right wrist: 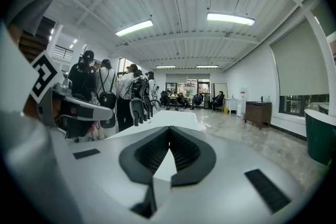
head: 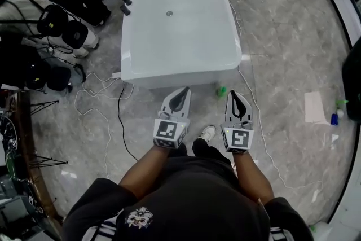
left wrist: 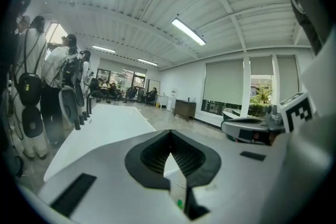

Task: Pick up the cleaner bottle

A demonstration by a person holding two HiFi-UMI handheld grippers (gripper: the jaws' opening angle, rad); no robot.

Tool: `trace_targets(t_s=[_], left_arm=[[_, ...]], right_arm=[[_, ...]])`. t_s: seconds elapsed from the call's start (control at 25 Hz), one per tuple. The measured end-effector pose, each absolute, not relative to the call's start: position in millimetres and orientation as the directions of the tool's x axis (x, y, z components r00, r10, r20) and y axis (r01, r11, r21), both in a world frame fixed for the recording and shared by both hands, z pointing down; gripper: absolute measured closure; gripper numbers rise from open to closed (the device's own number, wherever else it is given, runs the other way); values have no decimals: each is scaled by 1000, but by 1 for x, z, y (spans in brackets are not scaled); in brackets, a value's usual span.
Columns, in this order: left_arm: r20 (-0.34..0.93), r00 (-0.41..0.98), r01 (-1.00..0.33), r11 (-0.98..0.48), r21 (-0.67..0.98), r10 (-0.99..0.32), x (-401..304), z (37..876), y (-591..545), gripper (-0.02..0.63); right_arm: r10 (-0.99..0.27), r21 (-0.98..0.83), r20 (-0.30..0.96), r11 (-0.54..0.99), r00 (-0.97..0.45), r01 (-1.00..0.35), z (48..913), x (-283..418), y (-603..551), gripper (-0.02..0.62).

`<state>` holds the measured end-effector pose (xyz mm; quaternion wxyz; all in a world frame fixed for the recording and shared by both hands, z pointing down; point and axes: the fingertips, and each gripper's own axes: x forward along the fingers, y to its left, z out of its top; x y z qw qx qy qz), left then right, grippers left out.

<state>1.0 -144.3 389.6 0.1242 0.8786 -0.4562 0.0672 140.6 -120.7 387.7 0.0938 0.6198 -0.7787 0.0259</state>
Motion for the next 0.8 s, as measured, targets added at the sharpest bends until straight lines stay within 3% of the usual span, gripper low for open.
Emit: trace_targets(t_s=[0.8], left_arm=[[239,550,-835,-517,187,-800,-67,427,-177,600]], right_arm=[[-959,116,204,224,-198,-968,404,93,-150,580]])
